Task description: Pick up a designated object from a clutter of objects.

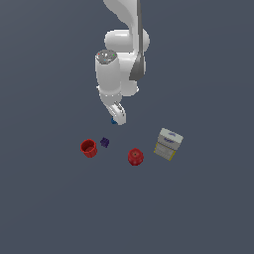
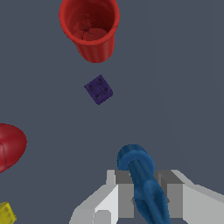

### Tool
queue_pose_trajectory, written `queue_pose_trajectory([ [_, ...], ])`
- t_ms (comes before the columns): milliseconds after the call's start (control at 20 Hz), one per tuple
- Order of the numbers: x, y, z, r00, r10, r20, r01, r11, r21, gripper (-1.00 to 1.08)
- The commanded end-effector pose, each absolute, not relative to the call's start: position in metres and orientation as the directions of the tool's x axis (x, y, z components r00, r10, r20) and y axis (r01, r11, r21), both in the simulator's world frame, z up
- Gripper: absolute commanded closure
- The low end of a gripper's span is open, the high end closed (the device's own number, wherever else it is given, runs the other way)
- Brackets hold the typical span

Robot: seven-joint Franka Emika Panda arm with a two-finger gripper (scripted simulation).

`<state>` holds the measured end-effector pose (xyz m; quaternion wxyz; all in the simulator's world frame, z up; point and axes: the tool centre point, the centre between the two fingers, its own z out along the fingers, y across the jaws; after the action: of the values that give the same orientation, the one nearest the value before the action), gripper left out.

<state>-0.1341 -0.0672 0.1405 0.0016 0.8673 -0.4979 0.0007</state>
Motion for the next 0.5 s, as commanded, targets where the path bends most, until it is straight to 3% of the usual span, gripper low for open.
queue_pose_trajectory([
  [0, -0.133, -0.052, 0.159, 0.504, -0.864, 0.005, -0.864, -0.504, 0.003, 1.08],
  [450, -0.126, 0.012, 0.233, 0.504, -0.863, 0.006, -0.863, -0.504, 0.004, 1.08],
])
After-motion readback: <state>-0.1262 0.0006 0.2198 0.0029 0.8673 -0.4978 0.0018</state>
